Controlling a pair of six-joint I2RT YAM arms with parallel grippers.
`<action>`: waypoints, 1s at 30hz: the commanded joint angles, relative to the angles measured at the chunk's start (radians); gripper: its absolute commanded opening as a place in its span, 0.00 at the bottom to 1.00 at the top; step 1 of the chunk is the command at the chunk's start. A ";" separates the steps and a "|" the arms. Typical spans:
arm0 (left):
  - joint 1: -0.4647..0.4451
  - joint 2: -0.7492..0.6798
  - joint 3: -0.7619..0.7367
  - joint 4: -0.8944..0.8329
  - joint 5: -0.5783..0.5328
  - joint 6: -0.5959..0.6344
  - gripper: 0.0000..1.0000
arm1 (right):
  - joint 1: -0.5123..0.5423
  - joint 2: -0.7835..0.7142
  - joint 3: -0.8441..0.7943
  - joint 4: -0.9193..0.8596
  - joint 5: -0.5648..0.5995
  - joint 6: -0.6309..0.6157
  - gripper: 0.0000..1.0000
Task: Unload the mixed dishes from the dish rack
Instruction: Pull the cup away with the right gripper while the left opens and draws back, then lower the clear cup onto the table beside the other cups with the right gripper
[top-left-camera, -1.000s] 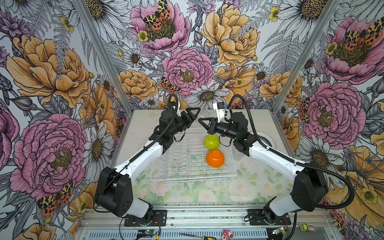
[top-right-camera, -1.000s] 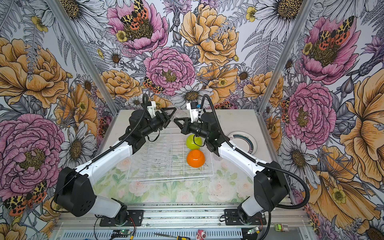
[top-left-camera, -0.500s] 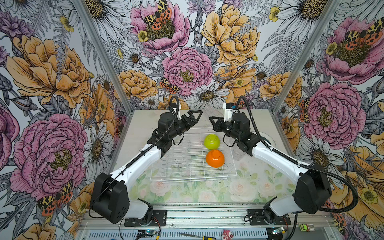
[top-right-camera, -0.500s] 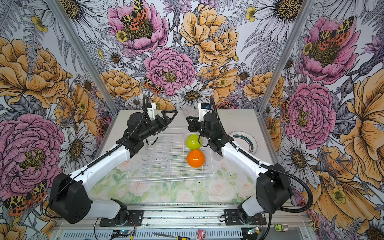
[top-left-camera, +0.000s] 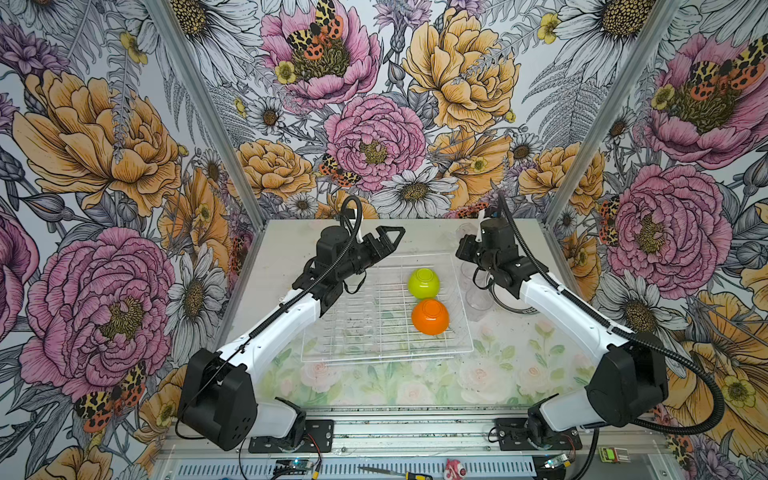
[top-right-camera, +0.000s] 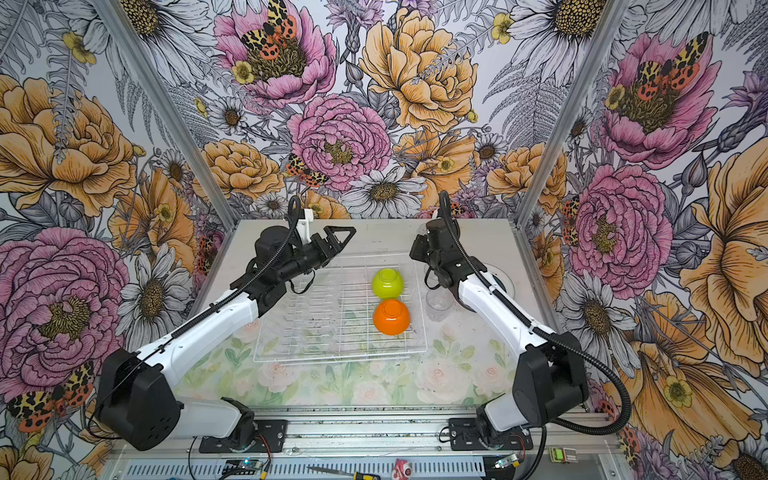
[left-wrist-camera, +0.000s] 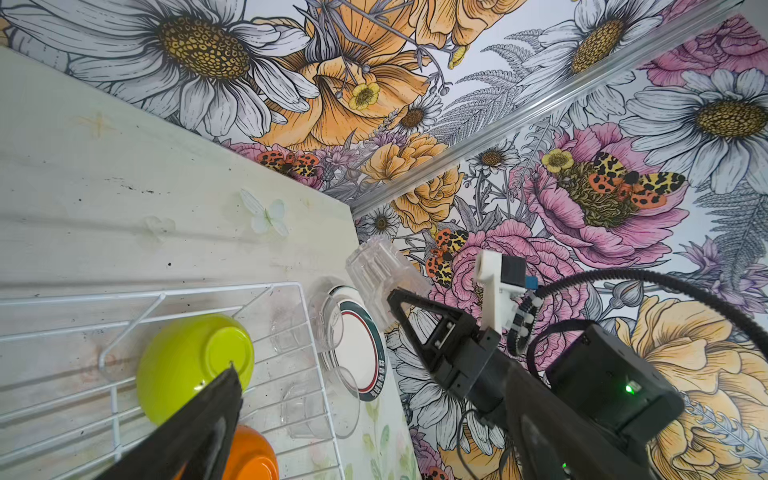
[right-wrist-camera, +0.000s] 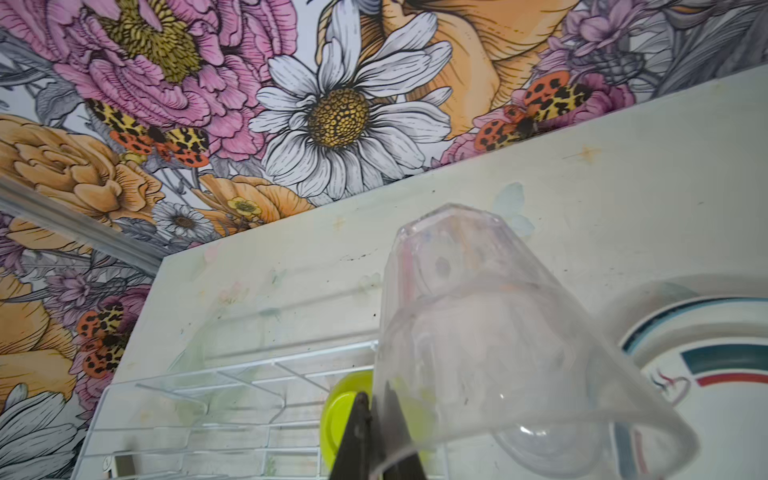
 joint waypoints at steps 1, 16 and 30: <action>0.000 0.012 0.033 -0.011 0.026 0.026 0.99 | -0.064 0.064 0.116 -0.116 -0.041 -0.062 0.00; -0.022 0.003 0.025 -0.023 0.032 0.029 0.99 | -0.189 0.482 0.530 -0.371 -0.129 -0.186 0.00; -0.015 0.007 0.002 -0.042 0.029 0.044 0.99 | -0.218 0.706 0.767 -0.497 -0.092 -0.205 0.00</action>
